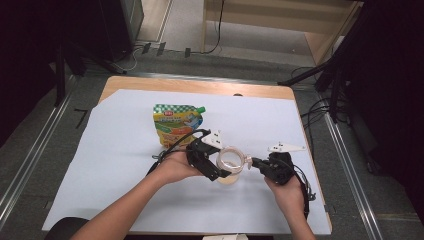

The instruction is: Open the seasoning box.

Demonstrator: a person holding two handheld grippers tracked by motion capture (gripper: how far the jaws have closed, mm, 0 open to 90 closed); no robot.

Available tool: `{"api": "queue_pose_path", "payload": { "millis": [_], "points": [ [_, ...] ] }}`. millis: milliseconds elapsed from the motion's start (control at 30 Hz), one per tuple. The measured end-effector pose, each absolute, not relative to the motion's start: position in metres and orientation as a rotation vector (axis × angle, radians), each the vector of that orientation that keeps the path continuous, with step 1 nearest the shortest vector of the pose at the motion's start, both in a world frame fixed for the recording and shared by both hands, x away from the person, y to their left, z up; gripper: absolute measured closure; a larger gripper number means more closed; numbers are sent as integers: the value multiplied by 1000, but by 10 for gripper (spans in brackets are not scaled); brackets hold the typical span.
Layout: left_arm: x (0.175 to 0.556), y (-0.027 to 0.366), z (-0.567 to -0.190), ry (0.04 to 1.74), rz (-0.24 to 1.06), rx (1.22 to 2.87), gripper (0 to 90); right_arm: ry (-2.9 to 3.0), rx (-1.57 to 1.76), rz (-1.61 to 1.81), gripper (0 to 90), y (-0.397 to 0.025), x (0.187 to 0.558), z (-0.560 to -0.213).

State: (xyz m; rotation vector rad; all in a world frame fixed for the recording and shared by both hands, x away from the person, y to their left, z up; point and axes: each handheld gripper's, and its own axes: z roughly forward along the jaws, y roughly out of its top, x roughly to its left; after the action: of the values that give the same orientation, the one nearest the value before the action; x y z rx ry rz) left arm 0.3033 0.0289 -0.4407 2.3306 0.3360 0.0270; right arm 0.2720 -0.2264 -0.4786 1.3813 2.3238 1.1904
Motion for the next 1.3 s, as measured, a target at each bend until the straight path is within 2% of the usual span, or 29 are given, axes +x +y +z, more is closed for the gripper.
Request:
{"api": "queue_pose_path", "payload": {
  "millis": [800, 867, 900, 1000, 1167, 1300],
  "points": [
    [303, 26, -423, 334, 16, 2324, 173, 2322, 1388, 1193, 900, -226, 272, -479],
    [303, 27, -420, 325, -16, 2308, 224, 2323, 1389, 1191, 900, -226, 272, -479],
    [303, 26, -420, 315, -34, 2305, 298, 2323, 1389, 1195, 900, -226, 272, -479],
    [300, 22, -418, 308, -28, 2332, 330, 2329, 1380, 1189, 900, -226, 271, -479],
    [292, 21, -411, 279, -34, 2323, 562, 2329, 1380, 1193, 900, -226, 271, -479],
    [288, 17, -407, 281, -59, 2312, 657, 2331, 1377, 1195, 900, -226, 271, -479]
  ]
}}
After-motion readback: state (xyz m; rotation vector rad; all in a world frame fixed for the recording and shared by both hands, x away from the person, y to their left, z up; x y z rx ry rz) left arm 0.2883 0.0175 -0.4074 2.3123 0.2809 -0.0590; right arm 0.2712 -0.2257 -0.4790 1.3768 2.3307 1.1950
